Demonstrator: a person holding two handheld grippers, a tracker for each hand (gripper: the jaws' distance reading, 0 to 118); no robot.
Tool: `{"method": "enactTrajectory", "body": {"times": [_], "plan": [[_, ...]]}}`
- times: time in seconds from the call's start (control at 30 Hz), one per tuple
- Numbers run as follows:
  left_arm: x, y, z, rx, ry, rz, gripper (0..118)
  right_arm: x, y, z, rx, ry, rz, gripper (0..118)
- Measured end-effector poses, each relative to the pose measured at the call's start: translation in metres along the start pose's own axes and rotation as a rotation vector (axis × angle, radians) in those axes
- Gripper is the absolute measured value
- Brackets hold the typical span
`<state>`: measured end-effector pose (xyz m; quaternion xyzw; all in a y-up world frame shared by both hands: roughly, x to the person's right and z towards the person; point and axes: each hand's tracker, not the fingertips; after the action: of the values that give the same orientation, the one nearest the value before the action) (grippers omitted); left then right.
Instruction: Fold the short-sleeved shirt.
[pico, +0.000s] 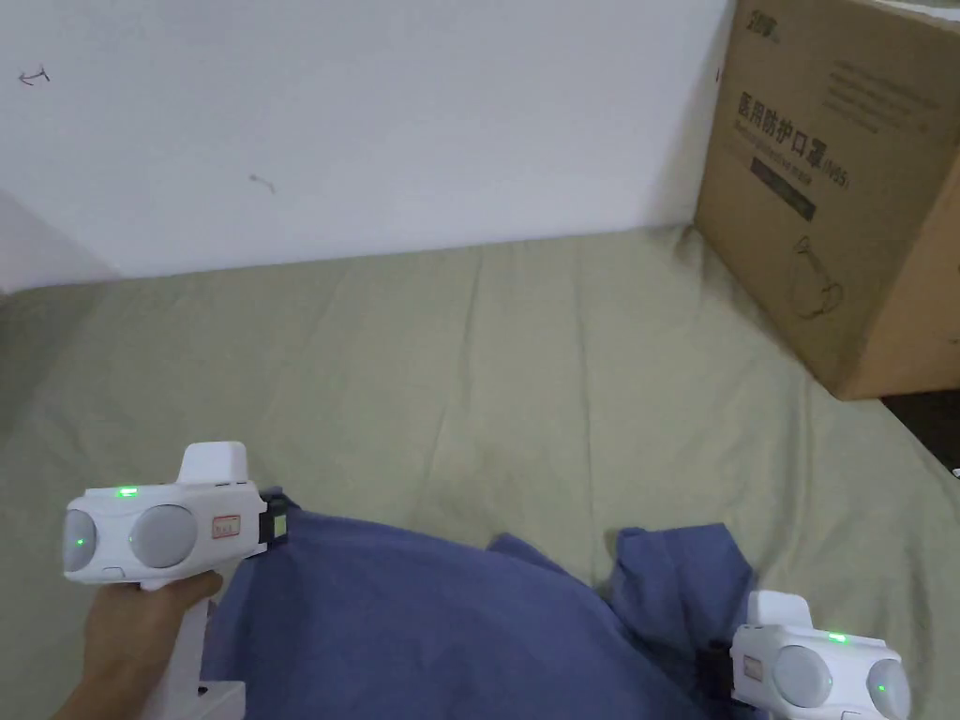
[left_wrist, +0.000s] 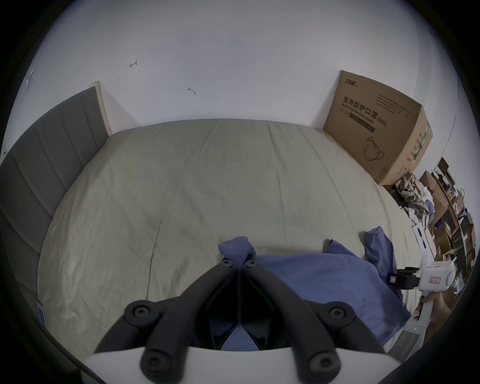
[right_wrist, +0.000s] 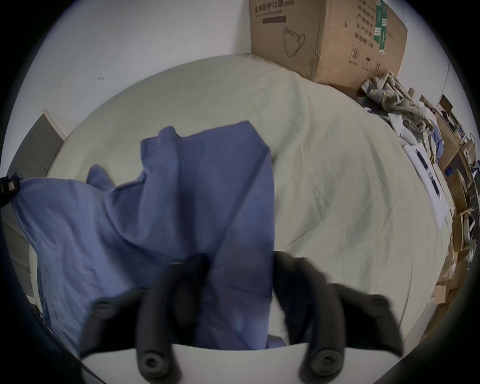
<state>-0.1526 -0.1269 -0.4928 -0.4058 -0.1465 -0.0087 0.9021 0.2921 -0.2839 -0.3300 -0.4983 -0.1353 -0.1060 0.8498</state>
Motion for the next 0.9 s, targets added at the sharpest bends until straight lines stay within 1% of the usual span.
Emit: {"method": "enactTrajectory", "body": {"times": [0.03, 0.1, 0.17, 0.23, 0.3, 0.4, 0.47, 0.6, 0.7, 0.9], "plan": [[-0.001, -0.002, 0.003, 0.002, 0.005, 0.002, 0, 0.002, 0.001, 0.003, 0.014, 0.013, 0.004, 4], [-0.007, -0.006, 0.005, 0.007, 0.010, 0.012, 0, 0.004, 0.002, 0.017, 0.054, 0.027, 0.005, 4], [-0.012, -0.011, 0.014, 0.014, 0.017, 0.030, 0, -0.003, -0.001, 0.042, 0.099, 0.037, 0.023, 4], [-0.020, -0.015, 0.023, 0.027, 0.019, 0.060, 0, -0.003, 0.003, 0.064, 0.170, 0.017, 0.040, 4], [-0.027, -0.018, 0.038, 0.052, 0.020, 0.092, 0, 0.003, 0.010, 0.094, 0.237, 0.044, 0.051, 4], [-0.038, -0.018, 0.066, 0.095, 0.027, 0.117, 0, 0.005, 0.026, 0.140, 0.347, 0.063, 0.085, 4], [-0.044, -0.013, 0.089, 0.141, 0.022, 0.134, 0, 0.003, 0.037, 0.168, 0.417, 0.092, 0.097, 4], [-0.054, 0.011, 0.138, 0.253, 0.030, 0.132, 0, -0.011, 0.069, 0.225, 0.572, 0.128, 0.132, 4], [-0.055, 0.038, 0.176, 0.327, 0.055, 0.116, 0, -0.026, 0.098, 0.265, 0.687, 0.163, 0.133, 4], [-0.061, 0.106, 0.230, 0.464, 0.132, 0.099, 0, -0.058, 0.167, 0.320, 0.857, 0.206, 0.172, 4]]}}
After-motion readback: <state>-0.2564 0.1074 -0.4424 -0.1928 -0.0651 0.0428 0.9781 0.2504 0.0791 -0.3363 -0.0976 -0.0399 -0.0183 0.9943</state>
